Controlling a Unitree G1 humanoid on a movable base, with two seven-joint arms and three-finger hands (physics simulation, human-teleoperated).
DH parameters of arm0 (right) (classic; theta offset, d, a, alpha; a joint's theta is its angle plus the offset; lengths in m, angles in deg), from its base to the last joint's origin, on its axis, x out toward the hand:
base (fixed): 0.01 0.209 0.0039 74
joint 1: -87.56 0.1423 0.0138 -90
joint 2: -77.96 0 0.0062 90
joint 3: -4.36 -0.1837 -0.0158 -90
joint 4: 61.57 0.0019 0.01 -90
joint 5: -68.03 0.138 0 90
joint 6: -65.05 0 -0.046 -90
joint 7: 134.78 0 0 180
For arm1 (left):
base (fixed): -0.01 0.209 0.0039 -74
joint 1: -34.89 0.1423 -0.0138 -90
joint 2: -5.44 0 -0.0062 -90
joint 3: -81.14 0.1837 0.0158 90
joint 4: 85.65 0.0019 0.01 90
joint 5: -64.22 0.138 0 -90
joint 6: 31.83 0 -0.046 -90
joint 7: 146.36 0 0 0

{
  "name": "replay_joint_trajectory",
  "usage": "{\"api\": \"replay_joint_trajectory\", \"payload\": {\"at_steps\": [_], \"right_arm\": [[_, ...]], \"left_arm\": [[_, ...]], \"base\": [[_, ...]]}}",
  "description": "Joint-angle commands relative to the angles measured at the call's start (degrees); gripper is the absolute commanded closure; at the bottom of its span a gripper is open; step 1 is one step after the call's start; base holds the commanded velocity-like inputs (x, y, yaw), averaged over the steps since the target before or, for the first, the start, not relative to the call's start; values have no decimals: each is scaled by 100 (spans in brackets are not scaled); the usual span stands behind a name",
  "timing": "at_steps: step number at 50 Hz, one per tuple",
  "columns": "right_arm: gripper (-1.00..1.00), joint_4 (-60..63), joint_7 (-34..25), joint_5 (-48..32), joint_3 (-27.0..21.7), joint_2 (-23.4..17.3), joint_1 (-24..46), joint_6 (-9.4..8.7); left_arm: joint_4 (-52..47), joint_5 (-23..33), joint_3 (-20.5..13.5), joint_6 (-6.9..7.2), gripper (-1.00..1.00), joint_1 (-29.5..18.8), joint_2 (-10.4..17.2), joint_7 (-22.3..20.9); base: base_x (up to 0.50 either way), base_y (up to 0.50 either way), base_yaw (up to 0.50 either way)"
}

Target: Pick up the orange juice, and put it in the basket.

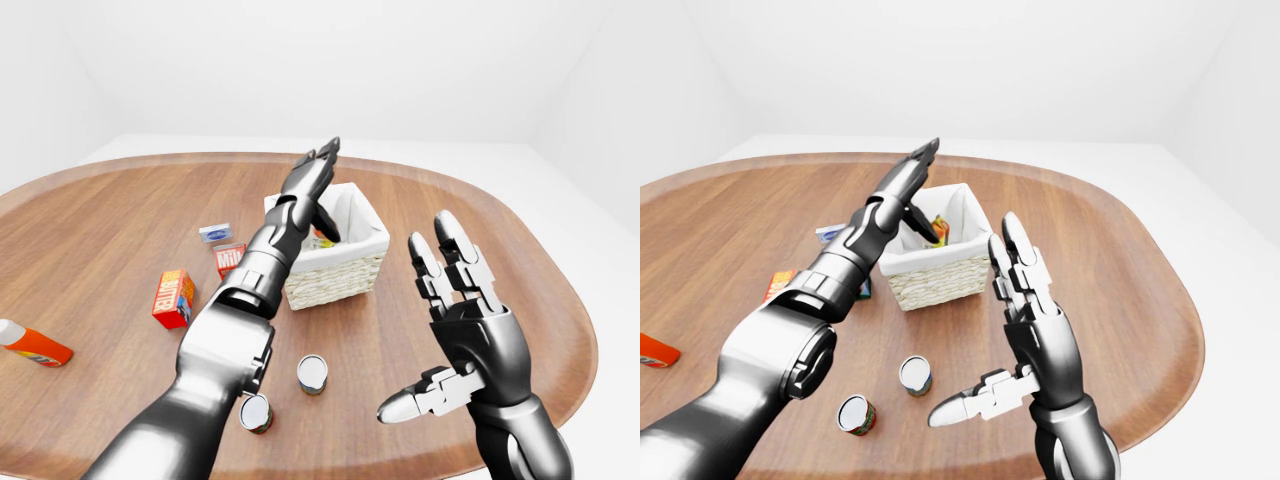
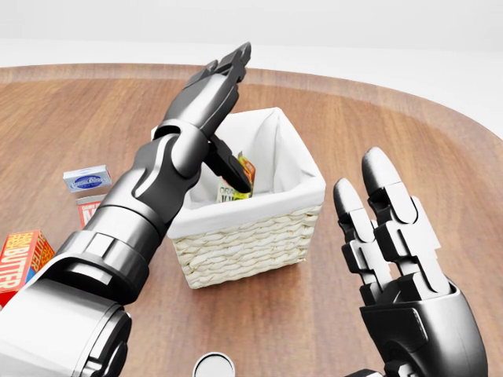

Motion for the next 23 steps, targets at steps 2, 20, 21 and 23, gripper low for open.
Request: {"api": "replay_joint_trajectory", "payload": {"at_steps": [2,20,21,23], "right_arm": [[-100,-11,1,-12,15,-3,-4,0],[-100,-68,-1,-23,4,12,11,0],[-100,-58,2,-18,-3,9,18,0],[-100,-70,-1,-2,-26,9,37,0]], "left_arm": [[-323,-572,-65,0,-100,9,-55,-408],[-2200,-2125,-265,0,-100,713,-8,-1074],[-2396,-2211,-285,0,-100,826,29,-1071],[-2654,-2563,-343,0,-100,935,21,-1213]], "base": [[0,0,0],[0,0,0],[0,0,0],[0,0,0]]}}
